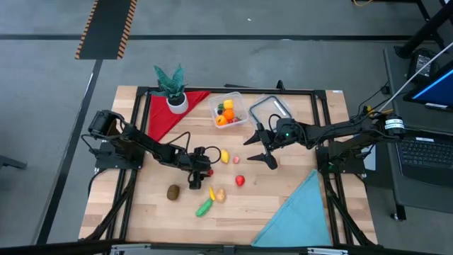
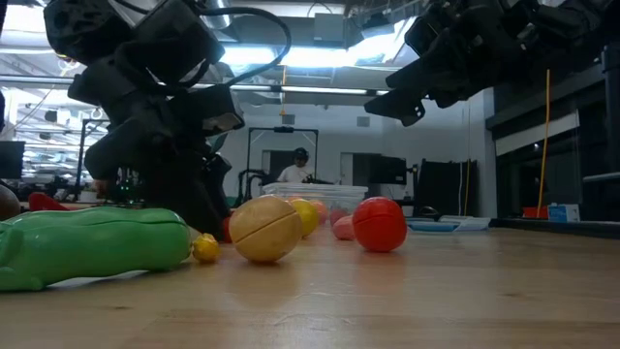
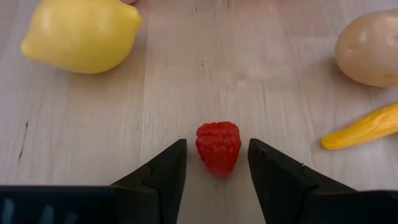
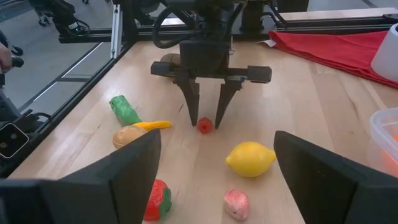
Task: Pick and placing Produce into tupperware
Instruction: Put the red raspberry into the transparent container
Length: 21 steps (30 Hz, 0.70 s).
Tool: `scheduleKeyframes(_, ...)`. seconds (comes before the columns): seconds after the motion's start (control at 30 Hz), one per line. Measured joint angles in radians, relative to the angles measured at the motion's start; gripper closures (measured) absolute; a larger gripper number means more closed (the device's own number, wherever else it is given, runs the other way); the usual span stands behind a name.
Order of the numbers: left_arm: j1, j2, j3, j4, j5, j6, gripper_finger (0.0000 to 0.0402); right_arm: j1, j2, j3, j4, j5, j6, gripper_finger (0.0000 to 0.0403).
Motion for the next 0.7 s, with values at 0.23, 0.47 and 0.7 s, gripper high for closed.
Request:
scheduleKeyframes(0.23, 0.001, 0.027, 0.001, 0.026, 0.006, 0.0, 0.0241, 0.0, 0.0, 0.0, -0.001, 0.0, 0.0, 0.0089)
scheduleKeyframes(0.47, 0.001, 0.044, 0.002, 0.043, 0.011, 0.0, 0.0268, 0.0, 0.0, 0.0, -0.002, 0.0, 0.002, 0.0089)
scheduleKeyframes(0.7, 0.001, 0.045, 0.002, 0.037, 0.013, -0.009, 0.0313, 0.0, 0.0, 0.0, -0.002, 0.0, 0.002, 0.0089)
